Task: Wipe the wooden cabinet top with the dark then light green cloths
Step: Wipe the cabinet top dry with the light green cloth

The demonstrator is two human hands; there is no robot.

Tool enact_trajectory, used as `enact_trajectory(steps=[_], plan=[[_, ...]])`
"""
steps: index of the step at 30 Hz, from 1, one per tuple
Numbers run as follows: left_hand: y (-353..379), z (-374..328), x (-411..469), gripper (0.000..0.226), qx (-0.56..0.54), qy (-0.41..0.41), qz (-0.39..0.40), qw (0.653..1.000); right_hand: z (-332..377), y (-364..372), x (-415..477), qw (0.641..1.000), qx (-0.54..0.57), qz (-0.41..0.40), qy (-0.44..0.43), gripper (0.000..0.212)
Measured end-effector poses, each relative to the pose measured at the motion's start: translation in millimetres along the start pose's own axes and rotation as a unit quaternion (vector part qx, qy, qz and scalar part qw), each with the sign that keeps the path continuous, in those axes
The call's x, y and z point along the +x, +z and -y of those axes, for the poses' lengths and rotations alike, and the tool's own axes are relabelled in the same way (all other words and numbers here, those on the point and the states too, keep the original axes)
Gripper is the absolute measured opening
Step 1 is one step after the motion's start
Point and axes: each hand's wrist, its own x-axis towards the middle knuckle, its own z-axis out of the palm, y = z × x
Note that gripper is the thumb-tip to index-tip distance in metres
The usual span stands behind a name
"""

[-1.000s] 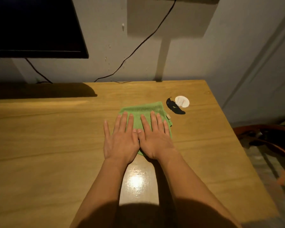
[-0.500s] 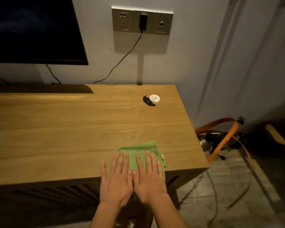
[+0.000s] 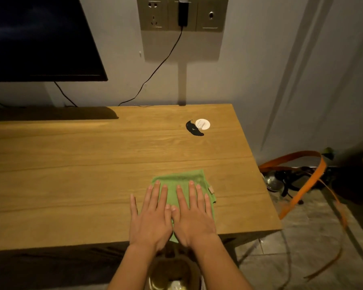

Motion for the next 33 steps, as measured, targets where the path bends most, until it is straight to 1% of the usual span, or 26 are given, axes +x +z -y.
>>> enact_trajectory(steps=[5, 9, 15, 20, 25, 29, 33], plan=[[-1.7, -0.6, 83.7, 0.060, 0.004, -0.003, -0.032, 0.999, -9.9, -25.4, 78.3, 1.000, 0.005, -0.028, -0.006, 0.057], [-4.9, -0.4, 166.0, 0.061, -0.006, -0.006, -0.042, 0.999, -18.0, -51.9, 156.6, 0.999, 0.011, -0.039, -0.005, 0.057], [-12.2, 2.5, 288.3, 0.060, -0.005, 0.008, -0.053, 0.999, -26.4, -89.7, 268.1, 0.999, 0.013, -0.042, 0.010, 0.057], [-15.0, -0.4, 358.0, 0.061, -0.013, -0.007, -0.063, 0.998, -37.3, -115.8, 340.1, 0.999, -0.008, -0.034, -0.006, 0.058], [-16.0, -2.4, 390.8, 0.060, -0.012, -0.013, -0.076, 0.997, -42.4, -122.6, 374.1, 0.998, -0.004, -0.059, -0.012, 0.059], [-19.5, -3.6, 387.9, 0.059, -0.008, -0.009, -0.067, 0.998, -42.2, -125.7, 371.4, 0.999, 0.001, -0.044, -0.011, 0.058], [-20.8, -3.9, 378.8, 0.059, -0.002, -0.004, -0.062, 0.998, -41.0, -124.2, 360.3, 0.999, 0.001, -0.050, -0.006, 0.058]])
